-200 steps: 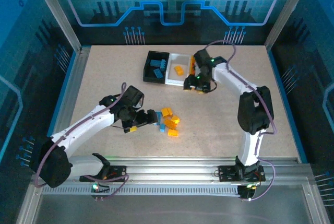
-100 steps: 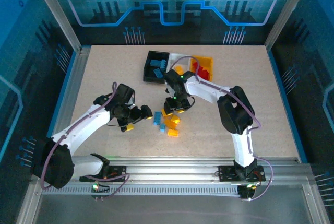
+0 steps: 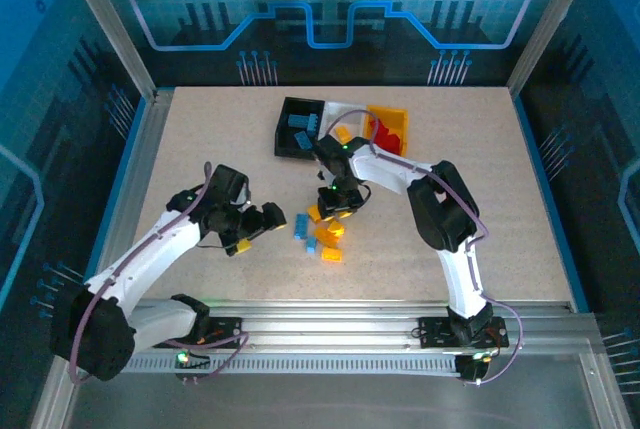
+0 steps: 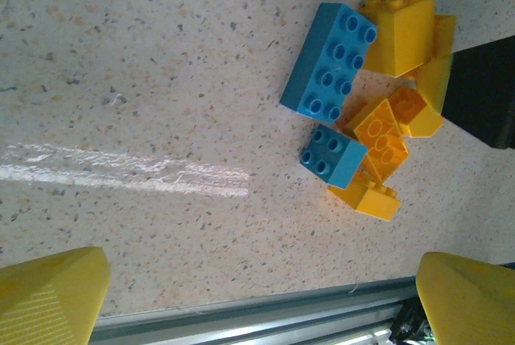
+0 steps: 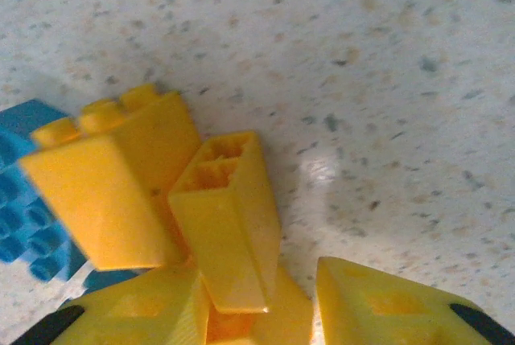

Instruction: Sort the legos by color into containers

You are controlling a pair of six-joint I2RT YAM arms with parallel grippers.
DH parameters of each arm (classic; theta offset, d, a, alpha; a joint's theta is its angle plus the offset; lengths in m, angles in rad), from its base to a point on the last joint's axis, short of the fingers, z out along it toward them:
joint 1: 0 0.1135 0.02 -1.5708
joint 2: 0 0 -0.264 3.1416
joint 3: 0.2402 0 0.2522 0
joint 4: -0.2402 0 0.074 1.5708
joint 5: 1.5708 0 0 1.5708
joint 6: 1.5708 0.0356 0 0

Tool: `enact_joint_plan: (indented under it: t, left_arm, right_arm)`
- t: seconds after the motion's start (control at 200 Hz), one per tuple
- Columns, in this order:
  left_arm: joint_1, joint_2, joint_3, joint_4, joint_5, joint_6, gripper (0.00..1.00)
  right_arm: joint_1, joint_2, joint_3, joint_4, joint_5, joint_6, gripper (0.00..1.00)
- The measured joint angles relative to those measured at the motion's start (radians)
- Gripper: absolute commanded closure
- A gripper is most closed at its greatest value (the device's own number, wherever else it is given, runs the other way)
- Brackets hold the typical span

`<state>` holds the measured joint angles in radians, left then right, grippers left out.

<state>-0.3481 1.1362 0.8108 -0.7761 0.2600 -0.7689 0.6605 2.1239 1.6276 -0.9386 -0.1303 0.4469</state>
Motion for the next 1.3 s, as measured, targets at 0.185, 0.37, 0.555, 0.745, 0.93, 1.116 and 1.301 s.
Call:
enact_joint_plan:
  t: [0.185,0.37,0.555,0.745,0.93,1.116,1.301]
  left_arm:
    - [0.006,-0.004,-0.005,-0.004,0.0,0.0,0.01]
    - [0.006,-0.005,-0.005,-0.005,0.0,0.0,0.01]
    - [0.007,-0.015,-0.013,-0.011,0.001,0.0,0.01]
    - [0.012,-0.04,-0.028,-0.023,0.003,0.0,0.01]
    - [0.019,-0.052,-0.04,-0.031,0.005,0.001,0.01]
    - [0.021,-0.052,-0.042,-0.03,0.011,0.0,0.01]
    - [0.023,-0.052,-0.047,-0.026,0.023,0.0,0.01]
  right_arm:
    - [-0.015,0.01,0.002,0.0,0.022,0.0,0.63]
    - [-0.015,0.043,0.035,0.001,0.025,0.0,0.63]
    - [-0.017,0.078,0.071,-0.008,0.028,0.005,0.75]
    - [-0.018,0.082,0.083,-0.003,0.029,0.005,0.8]
    - [-0.022,0.081,0.084,-0.003,0.036,0.008,0.82]
    - [-0.082,0.056,0.088,-0.006,0.02,0.025,0.82]
    - [-0.239,-0.011,0.161,0.006,-0.066,0.085,0.83]
